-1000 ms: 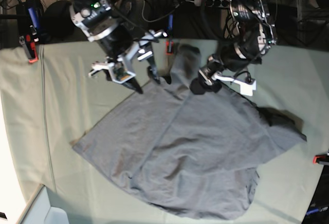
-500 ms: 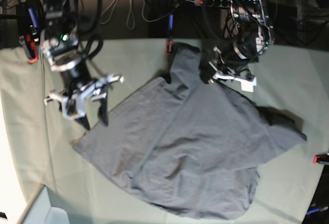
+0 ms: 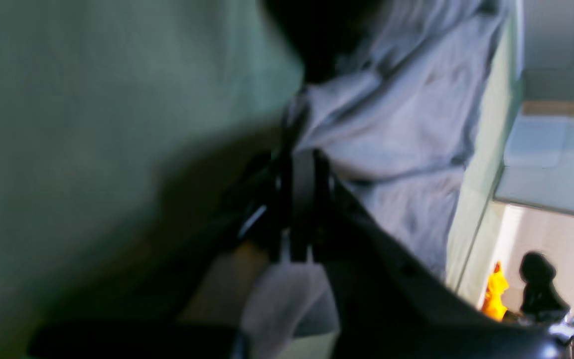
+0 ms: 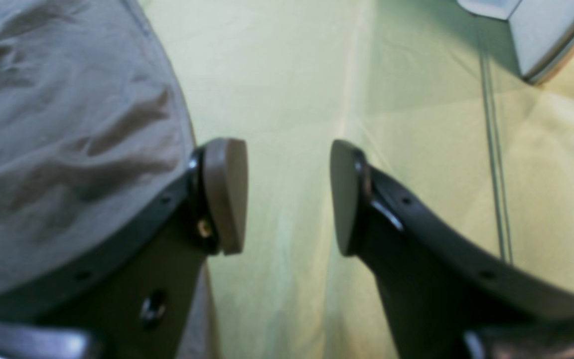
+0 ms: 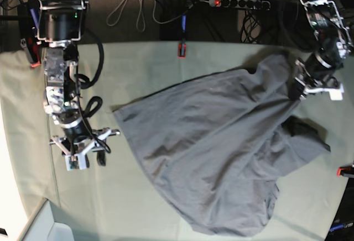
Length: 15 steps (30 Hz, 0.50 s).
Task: Layout the t-shirt on the table in an organized manner, then fold the t-shirt properly
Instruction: 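Drag the shirt with the left gripper while the right gripper releases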
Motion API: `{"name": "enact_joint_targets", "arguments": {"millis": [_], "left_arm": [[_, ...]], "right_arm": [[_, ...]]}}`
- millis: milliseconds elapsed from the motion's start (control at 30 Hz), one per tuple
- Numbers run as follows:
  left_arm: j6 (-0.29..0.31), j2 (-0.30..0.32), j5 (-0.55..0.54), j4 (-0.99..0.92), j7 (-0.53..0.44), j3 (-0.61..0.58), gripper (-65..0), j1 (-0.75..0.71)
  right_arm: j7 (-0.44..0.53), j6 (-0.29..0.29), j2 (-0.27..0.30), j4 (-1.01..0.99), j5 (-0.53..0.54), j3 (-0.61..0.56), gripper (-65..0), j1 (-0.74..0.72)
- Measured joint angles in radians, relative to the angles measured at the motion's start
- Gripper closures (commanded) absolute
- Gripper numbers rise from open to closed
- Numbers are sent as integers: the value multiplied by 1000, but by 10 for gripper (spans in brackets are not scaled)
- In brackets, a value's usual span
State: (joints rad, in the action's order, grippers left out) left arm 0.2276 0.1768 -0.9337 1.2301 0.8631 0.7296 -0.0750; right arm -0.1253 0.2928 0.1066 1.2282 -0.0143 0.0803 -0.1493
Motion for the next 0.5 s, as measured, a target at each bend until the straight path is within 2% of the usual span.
{"name": "enact_joint_targets", "arguments": {"millis": [133,300,500], "left_arm": [[-1,94,19,-6,-9,93,-1,102],[-1,187,63,-6,-12,224,-1,174],[-1,229,221,-9,-8,294,-1,262]], "right_arm": [[-7,2,-41,20,-4,-3,-277,80],[-2,3,-60,124,-5,-4,-277,180],[-6,0,-52,227,-4,-48,-277,256]]}}
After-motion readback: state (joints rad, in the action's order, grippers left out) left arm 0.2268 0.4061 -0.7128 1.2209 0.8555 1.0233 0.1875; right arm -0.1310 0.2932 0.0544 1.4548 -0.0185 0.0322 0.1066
